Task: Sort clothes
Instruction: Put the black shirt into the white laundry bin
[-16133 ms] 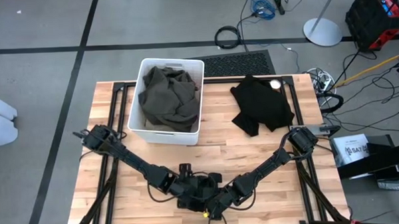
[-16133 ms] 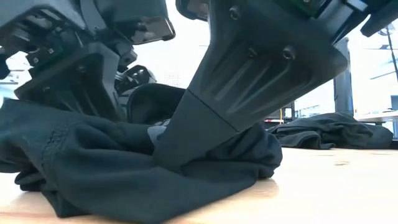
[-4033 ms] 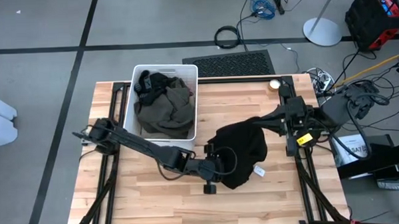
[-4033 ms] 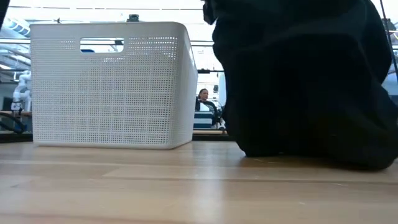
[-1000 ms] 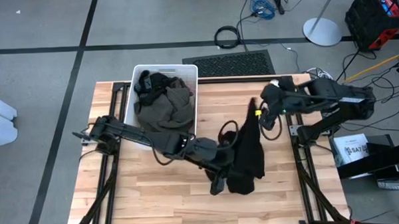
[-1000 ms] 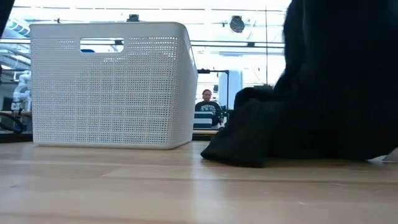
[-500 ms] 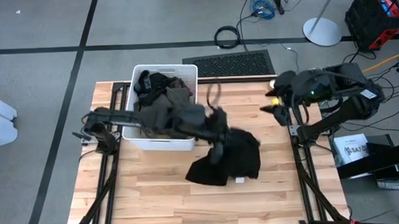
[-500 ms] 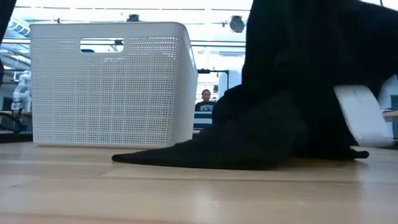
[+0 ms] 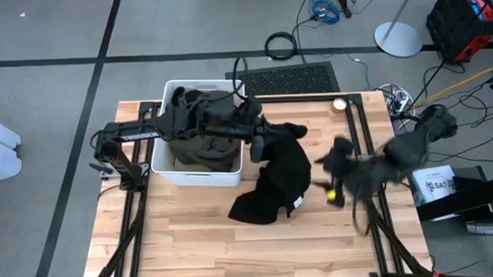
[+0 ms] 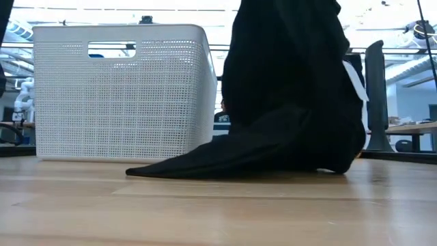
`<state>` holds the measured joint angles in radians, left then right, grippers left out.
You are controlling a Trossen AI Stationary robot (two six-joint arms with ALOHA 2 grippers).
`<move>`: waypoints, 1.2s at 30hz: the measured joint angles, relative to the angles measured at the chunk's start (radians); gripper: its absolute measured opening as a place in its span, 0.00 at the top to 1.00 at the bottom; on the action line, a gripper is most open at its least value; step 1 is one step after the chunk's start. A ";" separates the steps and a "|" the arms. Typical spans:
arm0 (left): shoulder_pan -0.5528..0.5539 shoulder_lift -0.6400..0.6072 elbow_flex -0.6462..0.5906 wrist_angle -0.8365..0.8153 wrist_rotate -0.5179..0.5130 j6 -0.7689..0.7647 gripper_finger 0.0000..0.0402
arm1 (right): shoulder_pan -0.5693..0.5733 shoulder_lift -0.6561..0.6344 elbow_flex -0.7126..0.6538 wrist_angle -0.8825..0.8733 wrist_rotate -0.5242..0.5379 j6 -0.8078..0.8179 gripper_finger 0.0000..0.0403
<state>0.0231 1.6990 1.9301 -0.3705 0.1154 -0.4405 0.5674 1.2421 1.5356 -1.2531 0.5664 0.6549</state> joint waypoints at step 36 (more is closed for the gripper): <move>0.149 0.001 0.000 -0.090 0.014 0.009 0.99 | 0.308 0.644 -0.459 0.623 0.391 0.575 0.52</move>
<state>0.1724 1.7004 1.9297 -0.4600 0.1291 -0.4314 0.8758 1.8866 1.0764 -0.6297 0.9572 1.2296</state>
